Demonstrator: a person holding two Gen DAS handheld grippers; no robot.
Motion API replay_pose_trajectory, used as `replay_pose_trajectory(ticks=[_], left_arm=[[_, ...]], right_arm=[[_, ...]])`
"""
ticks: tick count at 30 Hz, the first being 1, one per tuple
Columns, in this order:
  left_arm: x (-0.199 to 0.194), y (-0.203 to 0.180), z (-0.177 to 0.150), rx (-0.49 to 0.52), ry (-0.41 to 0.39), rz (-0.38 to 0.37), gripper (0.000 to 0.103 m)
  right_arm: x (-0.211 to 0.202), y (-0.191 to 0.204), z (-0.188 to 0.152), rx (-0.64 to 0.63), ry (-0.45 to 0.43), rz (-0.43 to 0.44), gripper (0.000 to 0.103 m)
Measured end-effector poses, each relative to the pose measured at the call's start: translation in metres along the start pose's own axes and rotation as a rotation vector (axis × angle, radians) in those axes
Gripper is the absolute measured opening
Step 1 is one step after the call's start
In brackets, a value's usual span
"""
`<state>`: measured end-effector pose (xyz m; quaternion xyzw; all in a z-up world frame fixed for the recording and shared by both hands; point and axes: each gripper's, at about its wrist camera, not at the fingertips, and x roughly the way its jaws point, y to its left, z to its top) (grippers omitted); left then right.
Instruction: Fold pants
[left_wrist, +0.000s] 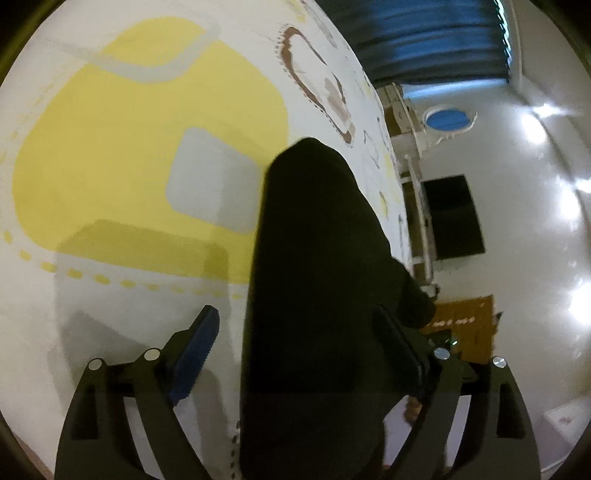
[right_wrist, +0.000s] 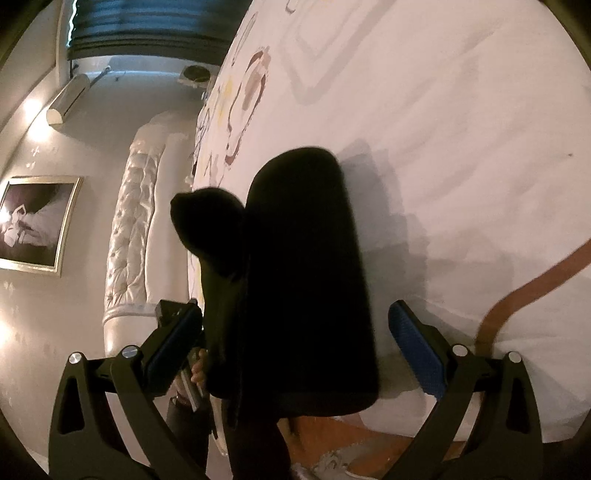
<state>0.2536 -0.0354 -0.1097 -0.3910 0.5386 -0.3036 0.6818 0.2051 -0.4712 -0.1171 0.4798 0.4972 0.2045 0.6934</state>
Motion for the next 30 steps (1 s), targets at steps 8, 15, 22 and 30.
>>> replay_pose_trajectory(ticks=[8,15,22,30], left_arm=[[0.0,0.006,0.001,0.013,0.046,-0.045,0.087],[0.013,-0.005,0.001,0.046,0.092,-0.047,0.087],[0.03,-0.019,-0.001,0.085,0.121,-0.045,0.091],[0.025,-0.008,-0.008,0.126,0.111,-0.087,0.091]], right_arm=[[0.012,0.007,0.0,-0.027,0.044,-0.013,0.101],[0.028,0.012,0.006,-0.039,0.096,-0.014,0.101],[0.042,0.018,0.015,-0.05,0.125,-0.023,0.101],[0.045,0.017,0.019,-0.058,0.178,-0.016,0.101]])
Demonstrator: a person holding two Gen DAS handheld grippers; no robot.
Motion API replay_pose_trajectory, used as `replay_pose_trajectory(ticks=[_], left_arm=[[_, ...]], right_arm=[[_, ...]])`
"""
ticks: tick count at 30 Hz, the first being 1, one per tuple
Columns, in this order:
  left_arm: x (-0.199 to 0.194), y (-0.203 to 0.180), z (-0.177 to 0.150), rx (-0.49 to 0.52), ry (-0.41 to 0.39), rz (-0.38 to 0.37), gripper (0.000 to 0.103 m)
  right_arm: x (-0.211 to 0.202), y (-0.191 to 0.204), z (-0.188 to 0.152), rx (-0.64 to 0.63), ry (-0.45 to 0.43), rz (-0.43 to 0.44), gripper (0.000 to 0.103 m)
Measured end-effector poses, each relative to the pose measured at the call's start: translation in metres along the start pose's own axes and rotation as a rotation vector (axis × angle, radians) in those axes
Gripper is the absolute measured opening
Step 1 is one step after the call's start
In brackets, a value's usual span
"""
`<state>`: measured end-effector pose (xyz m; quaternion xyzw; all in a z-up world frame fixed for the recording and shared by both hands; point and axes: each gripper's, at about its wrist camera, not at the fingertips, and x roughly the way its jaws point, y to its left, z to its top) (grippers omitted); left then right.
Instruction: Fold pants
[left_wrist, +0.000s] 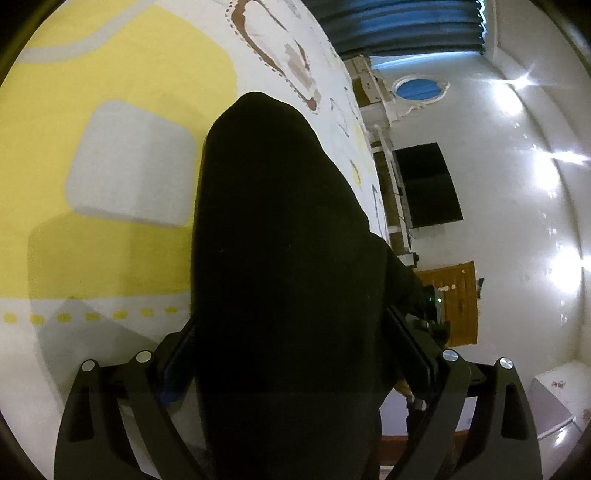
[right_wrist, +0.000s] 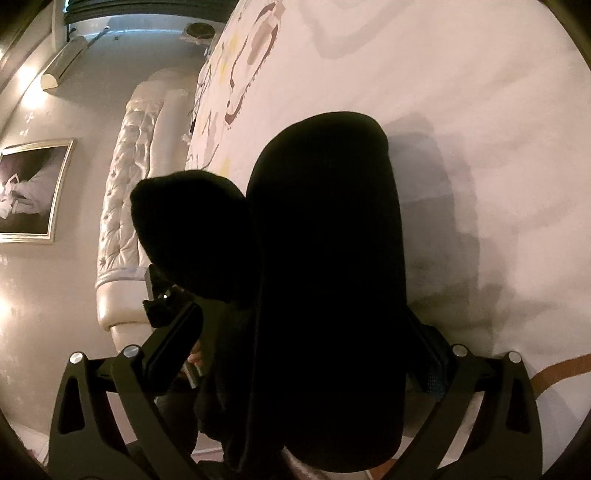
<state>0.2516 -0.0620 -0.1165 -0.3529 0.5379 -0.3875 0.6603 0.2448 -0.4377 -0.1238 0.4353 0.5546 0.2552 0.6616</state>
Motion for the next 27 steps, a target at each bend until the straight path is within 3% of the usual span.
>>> replay_pose_trajectory(ticks=[2,5,9,15,27], left_arm=[[0.001,-0.001,-0.001,0.011,0.003,0.006,0.091],[0.004,-0.005,-0.001,0.024,0.006,0.019,0.091],[0.004,-0.006,0.0,0.031,0.003,0.025,0.091],[0.007,-0.01,0.002,0.043,0.009,0.045,0.091],[0.013,-0.016,0.005,0.056,0.01,0.083,0.091]], right_arm=[[0.001,0.002,0.001,-0.009,0.014,-0.023,0.096],[0.0,0.0,0.002,-0.016,0.03,-0.105,0.072],[-0.005,-0.007,0.003,-0.002,0.041,-0.092,0.058],[-0.006,-0.01,0.002,-0.015,0.04,-0.097,0.05],[-0.002,-0.007,0.002,-0.019,0.018,-0.056,0.05]])
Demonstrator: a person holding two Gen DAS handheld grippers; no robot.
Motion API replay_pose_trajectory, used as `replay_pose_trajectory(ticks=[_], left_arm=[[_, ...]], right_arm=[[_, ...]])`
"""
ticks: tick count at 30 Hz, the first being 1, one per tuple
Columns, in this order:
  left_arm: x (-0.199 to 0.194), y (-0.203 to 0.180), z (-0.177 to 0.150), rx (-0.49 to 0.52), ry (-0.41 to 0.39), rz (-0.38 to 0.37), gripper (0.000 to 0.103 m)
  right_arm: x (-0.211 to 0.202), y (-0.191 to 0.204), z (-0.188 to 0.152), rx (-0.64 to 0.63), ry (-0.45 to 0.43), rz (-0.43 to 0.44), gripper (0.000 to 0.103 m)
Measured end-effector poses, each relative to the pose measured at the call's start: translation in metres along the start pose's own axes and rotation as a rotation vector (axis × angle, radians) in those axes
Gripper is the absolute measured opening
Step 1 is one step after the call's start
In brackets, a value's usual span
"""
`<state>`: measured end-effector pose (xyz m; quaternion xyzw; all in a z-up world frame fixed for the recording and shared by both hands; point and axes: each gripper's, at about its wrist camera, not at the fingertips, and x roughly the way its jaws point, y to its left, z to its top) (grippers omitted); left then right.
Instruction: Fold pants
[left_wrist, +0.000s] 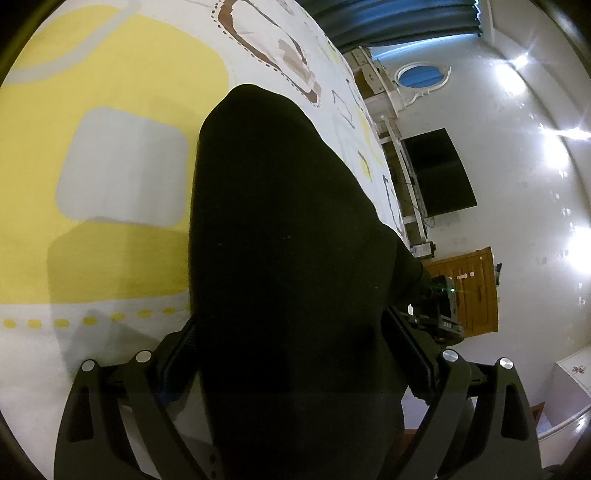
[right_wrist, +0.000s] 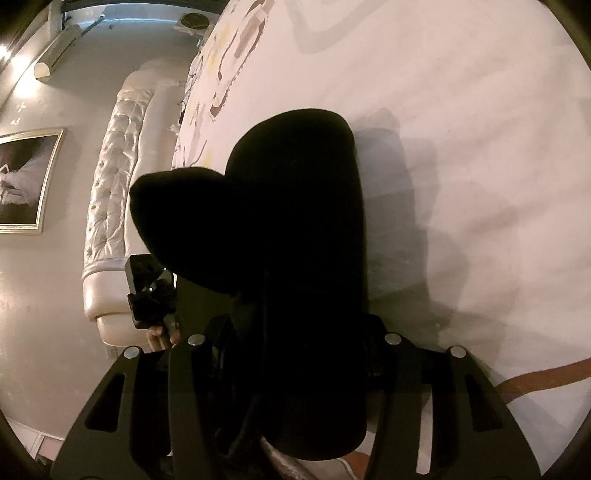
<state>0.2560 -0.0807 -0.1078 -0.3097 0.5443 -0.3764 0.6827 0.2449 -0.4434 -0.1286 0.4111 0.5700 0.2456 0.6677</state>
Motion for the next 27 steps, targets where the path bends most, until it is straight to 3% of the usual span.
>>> replay_pose_trajectory(ticks=[1,5,11,27], left_arm=[[0.001,-0.001,0.0,0.003,0.001,0.004,0.091],[0.001,0.003,0.001,0.022,0.008,0.068,0.058],[0.0,0.012,0.001,0.016,-0.001,0.035,0.033],[0.0,-0.001,0.0,0.105,-0.029,0.097,0.028]], right_arm=[[0.0,0.0,0.0,0.0,0.0,0.003,0.05],[0.002,-0.001,0.001,0.0,0.001,0.009,0.05],[0.002,-0.001,0.001,-0.003,0.0,0.008,0.051],[0.01,0.008,0.005,-0.018,-0.024,0.006,0.05]])
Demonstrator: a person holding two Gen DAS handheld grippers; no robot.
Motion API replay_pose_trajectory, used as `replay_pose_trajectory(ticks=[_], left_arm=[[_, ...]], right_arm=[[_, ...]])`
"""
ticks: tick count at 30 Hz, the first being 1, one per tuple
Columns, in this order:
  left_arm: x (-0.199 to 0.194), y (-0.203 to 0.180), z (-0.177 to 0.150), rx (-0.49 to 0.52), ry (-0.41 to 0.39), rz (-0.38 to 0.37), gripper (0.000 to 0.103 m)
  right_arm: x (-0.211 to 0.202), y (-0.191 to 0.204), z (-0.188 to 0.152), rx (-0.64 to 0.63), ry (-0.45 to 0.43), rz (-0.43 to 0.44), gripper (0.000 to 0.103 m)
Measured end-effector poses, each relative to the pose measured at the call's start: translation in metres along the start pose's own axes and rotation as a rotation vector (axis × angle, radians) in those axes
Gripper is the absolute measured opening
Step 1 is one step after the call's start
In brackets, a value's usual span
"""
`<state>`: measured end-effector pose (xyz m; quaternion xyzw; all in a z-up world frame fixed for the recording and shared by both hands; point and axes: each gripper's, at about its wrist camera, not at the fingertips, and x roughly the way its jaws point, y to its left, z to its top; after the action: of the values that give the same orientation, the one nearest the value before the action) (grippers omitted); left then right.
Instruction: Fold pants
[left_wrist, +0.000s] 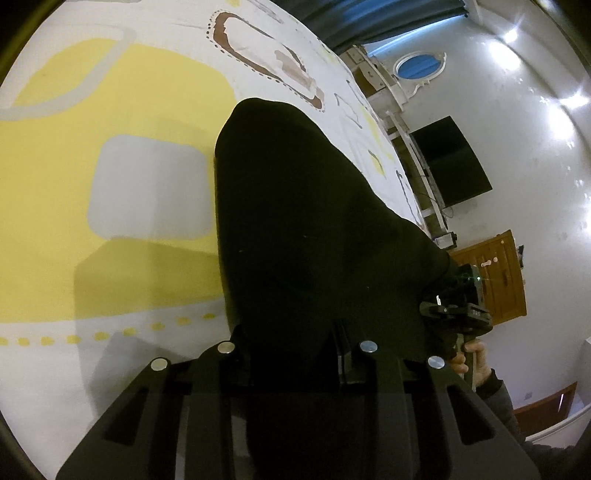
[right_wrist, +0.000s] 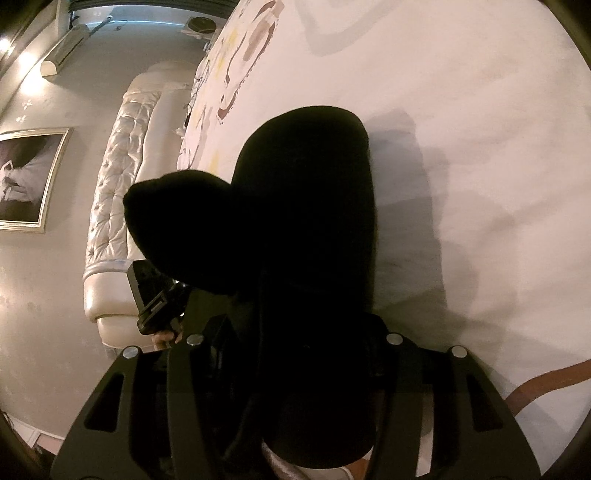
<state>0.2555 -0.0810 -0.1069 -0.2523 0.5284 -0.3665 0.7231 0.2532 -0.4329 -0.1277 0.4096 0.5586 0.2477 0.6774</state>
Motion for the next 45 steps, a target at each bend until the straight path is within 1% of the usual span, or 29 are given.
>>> replay_pose_trajectory(ticks=[11,17,28,37,45], left_arm=[[-0.002,-0.002,-0.001,0.027,-0.005,0.015,0.028],[-0.012,0.001,0.001,0.053,-0.023,0.048,0.028],[-0.041,0.027,0.004,0.027,-0.068,0.077,0.028],[-0.051,0.039,0.01,0.021,-0.08,0.082,0.028],[-0.063,0.047,0.005,0.011,-0.09,0.079,0.028]], right_arm=[[0.005,0.003,0.002,-0.001,0.004,-0.018,0.05],[0.016,0.008,0.007,-0.009,0.019,-0.02,0.05],[0.045,0.025,0.016,-0.028,0.045,-0.013,0.05],[0.054,0.033,0.016,-0.025,0.046,-0.013,0.05],[0.061,0.041,0.016,-0.026,0.047,-0.006,0.05]])
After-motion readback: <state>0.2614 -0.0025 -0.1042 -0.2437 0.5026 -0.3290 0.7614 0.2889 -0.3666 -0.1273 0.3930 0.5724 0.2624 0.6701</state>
